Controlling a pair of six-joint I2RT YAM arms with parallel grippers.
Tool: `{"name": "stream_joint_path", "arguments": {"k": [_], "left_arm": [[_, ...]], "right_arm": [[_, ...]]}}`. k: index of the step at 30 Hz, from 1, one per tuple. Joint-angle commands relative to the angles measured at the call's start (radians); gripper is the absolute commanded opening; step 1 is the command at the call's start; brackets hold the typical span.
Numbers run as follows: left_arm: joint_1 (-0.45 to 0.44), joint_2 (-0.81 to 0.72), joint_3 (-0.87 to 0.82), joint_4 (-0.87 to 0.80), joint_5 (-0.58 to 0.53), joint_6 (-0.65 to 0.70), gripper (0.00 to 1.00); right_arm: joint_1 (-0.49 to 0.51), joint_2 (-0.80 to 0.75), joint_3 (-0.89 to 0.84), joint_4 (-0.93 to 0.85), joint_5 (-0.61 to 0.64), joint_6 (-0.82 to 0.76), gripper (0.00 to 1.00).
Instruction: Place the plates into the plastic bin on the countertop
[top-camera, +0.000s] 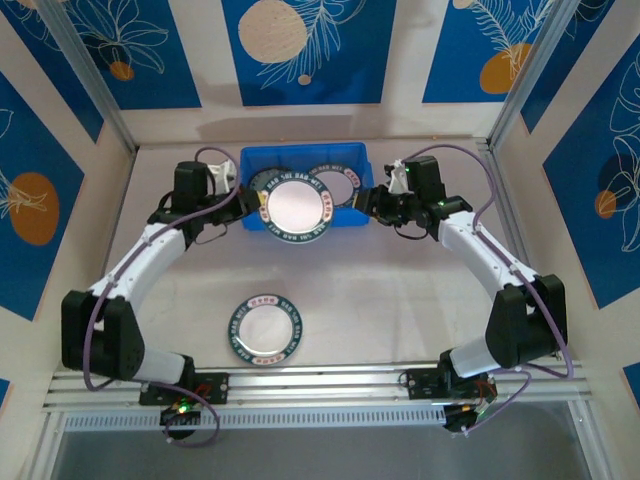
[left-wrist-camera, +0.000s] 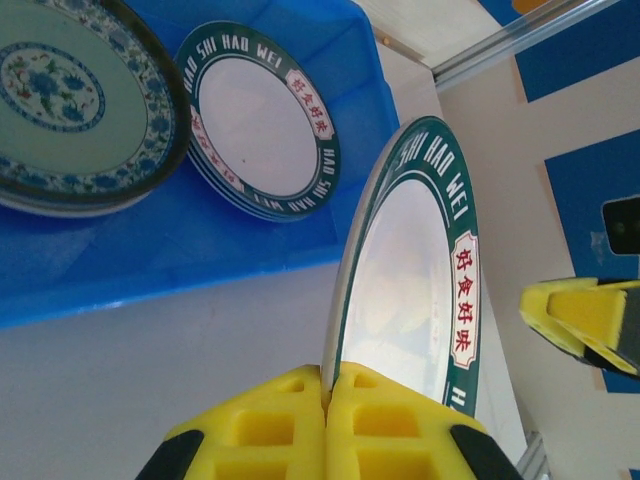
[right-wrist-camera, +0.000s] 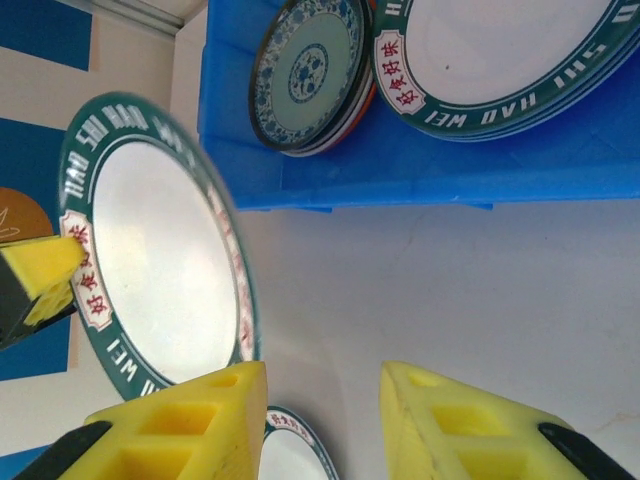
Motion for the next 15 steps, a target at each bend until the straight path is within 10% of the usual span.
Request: {"name": "stream_joint_path", "arguments": {"k": [1,15], "left_arm": [[-0.020,0.037,0.075,0.097,-0.025,-0.024,0.00],[-0.071,0.378,0.308,0.192,-0.087,-0.091,0.00]], "right_arm": [[-0.005,0.025,0.006,0.030,0.011,0.014,0.36],[-0.039,0.129,0.101,0.051,0.041,0.020,0.36]]}}
